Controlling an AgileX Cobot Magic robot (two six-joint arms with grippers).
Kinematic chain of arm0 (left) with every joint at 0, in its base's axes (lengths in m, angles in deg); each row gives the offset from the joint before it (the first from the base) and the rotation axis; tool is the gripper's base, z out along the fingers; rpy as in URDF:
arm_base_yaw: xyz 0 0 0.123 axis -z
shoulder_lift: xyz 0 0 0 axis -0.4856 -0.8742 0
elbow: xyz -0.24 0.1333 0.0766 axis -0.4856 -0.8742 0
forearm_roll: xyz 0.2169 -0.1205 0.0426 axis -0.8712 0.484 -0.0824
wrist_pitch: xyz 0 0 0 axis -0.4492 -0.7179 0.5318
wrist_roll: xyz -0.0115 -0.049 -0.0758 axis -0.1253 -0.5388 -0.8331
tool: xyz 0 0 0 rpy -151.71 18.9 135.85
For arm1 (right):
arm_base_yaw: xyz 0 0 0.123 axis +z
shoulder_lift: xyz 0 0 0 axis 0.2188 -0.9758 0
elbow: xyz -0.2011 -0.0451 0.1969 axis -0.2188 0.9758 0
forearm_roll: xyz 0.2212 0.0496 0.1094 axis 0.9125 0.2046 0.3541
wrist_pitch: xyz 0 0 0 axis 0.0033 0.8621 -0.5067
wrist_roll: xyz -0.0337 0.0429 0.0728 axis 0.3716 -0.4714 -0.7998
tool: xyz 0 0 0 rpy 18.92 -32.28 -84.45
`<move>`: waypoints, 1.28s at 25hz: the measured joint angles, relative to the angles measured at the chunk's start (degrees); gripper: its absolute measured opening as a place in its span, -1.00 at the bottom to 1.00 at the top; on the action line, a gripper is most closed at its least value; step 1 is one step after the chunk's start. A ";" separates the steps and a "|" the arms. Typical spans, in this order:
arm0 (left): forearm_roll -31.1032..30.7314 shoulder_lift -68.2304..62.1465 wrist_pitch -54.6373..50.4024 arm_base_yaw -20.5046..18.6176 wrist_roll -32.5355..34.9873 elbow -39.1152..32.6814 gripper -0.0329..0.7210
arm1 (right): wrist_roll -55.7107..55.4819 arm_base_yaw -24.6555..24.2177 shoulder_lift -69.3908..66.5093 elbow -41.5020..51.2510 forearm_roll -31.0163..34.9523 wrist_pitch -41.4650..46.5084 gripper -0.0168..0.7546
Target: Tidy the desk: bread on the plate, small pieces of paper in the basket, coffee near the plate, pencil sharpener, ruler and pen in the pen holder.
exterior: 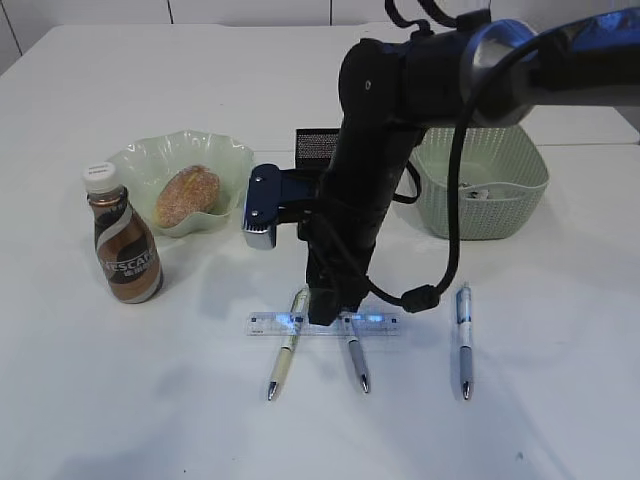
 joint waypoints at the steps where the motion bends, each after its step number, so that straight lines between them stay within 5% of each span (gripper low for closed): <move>1: 0.00 0.00 0.04 0.00 0.00 0.00 -0.04 | -0.22 0.00 -0.71 0.00 0.00 0.00 0.19; 32: 0.00 0.00 0.94 0.00 0.00 0.00 -0.04 | -1.33 0.00 -5.38 0.00 -0.36 0.07 0.19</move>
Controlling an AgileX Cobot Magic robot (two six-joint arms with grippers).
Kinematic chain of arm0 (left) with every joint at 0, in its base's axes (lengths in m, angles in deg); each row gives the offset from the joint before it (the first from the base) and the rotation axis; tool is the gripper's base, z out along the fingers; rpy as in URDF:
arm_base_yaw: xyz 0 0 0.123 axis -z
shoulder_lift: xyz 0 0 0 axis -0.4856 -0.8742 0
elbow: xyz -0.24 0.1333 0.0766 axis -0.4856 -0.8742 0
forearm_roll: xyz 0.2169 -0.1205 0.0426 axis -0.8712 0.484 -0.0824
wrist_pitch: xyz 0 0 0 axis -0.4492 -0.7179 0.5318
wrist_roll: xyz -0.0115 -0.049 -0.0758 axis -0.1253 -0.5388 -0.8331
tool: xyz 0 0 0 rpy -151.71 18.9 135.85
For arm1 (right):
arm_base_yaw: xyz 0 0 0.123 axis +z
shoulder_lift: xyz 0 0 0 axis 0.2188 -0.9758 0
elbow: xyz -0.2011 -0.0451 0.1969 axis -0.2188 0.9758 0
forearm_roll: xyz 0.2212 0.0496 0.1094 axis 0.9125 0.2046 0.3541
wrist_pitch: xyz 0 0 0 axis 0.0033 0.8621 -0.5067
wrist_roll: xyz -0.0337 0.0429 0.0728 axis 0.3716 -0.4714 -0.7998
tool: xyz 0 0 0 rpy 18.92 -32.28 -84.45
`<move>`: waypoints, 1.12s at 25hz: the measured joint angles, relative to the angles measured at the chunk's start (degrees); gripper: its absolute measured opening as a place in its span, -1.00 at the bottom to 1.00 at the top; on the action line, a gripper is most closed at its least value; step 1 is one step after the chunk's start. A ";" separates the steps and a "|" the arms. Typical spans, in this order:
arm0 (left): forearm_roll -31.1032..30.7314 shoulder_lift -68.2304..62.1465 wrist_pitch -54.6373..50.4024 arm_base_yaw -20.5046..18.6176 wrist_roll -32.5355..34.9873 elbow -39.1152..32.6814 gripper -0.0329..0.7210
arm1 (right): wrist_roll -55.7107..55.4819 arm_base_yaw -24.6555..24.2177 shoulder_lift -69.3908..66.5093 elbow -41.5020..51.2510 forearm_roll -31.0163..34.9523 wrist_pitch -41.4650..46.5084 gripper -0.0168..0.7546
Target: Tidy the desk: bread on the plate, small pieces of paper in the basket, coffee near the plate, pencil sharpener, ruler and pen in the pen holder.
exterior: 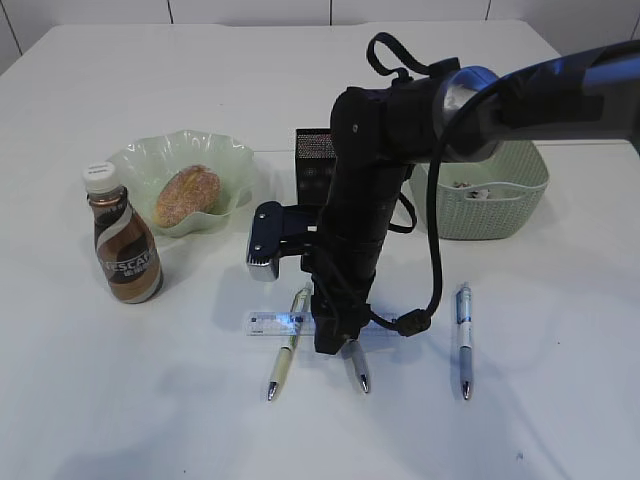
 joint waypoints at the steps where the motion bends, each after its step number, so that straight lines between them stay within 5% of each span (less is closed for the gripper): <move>1: 0.00 0.00 0.00 0.00 0.00 0.00 -0.04 | 0.00 0.00 0.00 0.00 -0.09 0.00 0.19; 28: 0.00 0.00 0.17 0.00 0.00 0.00 -0.04 | -1.10 0.00 -0.13 -1.07 -1.73 -4.56 0.37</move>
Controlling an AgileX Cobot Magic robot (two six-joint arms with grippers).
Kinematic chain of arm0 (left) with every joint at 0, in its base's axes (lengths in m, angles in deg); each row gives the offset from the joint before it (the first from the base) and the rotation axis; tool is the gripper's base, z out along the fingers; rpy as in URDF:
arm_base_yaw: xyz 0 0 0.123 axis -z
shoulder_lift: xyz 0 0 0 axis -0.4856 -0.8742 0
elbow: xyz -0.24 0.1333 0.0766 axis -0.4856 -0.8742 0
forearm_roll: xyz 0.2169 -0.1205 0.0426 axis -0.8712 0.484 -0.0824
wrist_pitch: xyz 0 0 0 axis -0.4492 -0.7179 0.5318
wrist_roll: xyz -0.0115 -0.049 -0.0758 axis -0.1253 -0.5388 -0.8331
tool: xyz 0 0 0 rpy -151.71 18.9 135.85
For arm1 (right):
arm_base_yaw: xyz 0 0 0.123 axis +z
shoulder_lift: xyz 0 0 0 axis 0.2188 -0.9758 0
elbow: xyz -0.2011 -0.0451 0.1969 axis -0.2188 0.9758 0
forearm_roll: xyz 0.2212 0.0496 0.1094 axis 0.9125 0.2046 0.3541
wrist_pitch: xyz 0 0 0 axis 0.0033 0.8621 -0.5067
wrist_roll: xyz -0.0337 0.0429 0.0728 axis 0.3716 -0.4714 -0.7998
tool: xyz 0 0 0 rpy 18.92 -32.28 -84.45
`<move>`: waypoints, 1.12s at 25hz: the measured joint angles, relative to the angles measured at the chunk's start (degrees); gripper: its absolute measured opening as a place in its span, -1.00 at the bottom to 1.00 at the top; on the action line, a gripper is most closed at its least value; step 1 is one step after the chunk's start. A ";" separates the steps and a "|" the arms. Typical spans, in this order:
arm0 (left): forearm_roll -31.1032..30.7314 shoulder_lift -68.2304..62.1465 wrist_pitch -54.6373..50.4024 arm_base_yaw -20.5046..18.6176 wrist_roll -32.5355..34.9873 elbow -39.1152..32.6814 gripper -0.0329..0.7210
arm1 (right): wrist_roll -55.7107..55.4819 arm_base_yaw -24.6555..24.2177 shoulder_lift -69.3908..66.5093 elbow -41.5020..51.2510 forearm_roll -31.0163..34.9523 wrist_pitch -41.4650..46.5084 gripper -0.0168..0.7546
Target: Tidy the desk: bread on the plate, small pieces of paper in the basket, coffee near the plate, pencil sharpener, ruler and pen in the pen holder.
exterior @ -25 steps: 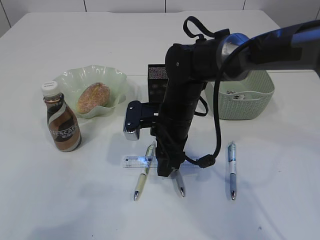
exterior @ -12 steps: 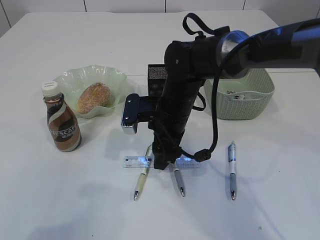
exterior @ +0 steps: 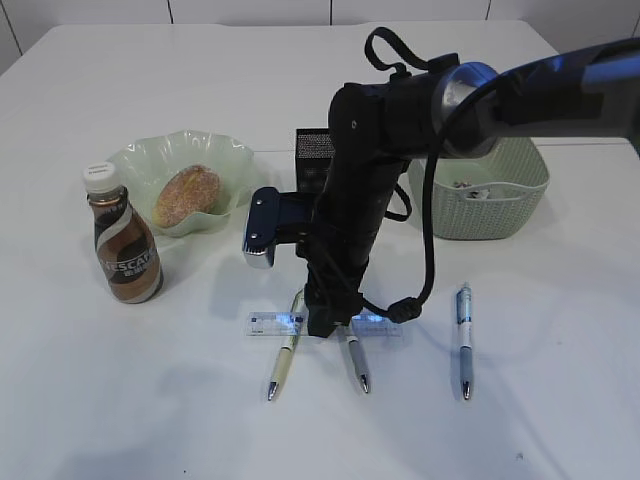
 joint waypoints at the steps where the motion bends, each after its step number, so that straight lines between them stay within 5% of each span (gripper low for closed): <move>1: 0.00 0.00 0.00 0.00 0.00 0.00 -0.04 | 0.00 0.00 0.00 0.00 0.00 0.00 0.37; 28: 0.00 0.00 0.09 0.00 0.00 0.00 -0.04 | -0.12 0.00 -1.90 0.00 1.98 0.01 0.37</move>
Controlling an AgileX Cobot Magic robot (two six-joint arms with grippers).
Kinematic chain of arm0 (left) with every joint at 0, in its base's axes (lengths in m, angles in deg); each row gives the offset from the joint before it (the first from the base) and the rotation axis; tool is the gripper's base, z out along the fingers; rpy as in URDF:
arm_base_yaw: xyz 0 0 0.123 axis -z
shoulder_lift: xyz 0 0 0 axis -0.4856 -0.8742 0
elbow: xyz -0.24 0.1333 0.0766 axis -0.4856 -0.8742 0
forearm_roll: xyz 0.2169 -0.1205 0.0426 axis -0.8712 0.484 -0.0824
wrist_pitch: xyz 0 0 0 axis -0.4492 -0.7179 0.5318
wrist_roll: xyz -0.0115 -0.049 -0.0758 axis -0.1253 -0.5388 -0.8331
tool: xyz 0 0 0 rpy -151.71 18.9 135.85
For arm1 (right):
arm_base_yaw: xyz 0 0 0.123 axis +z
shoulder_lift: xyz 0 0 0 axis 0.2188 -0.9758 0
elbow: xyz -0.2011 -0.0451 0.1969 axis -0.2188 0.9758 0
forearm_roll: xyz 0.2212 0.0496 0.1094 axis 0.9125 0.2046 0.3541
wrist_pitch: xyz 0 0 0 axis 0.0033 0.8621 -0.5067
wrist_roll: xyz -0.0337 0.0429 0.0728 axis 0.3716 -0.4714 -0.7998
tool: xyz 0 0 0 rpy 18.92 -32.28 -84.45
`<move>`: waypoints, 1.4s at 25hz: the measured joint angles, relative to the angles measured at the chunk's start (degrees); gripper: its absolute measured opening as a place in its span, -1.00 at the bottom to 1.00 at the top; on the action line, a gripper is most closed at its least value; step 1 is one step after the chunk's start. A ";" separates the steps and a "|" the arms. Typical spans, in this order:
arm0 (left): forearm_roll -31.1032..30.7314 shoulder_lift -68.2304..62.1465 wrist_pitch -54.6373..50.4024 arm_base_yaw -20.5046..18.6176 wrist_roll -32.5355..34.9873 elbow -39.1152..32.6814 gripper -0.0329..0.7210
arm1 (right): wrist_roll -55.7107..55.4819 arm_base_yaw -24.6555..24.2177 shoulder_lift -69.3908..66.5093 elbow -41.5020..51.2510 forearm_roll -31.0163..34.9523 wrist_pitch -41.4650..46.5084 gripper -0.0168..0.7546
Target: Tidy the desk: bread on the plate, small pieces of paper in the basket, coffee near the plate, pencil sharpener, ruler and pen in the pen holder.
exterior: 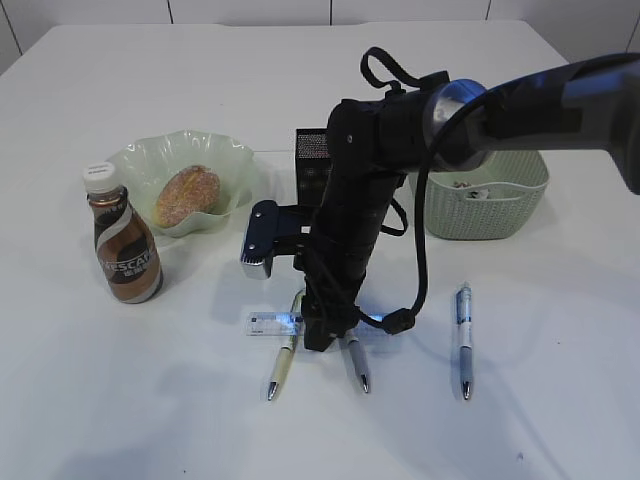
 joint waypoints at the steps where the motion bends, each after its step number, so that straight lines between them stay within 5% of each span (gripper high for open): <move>1: 0.00 0.00 0.00 0.00 0.00 0.00 -0.04 | 0.00 0.00 0.00 0.00 0.00 0.00 0.37; 35: -0.32 0.00 0.00 0.00 0.00 0.00 -0.04 | -0.21 0.00 0.00 0.00 0.00 1.59 0.37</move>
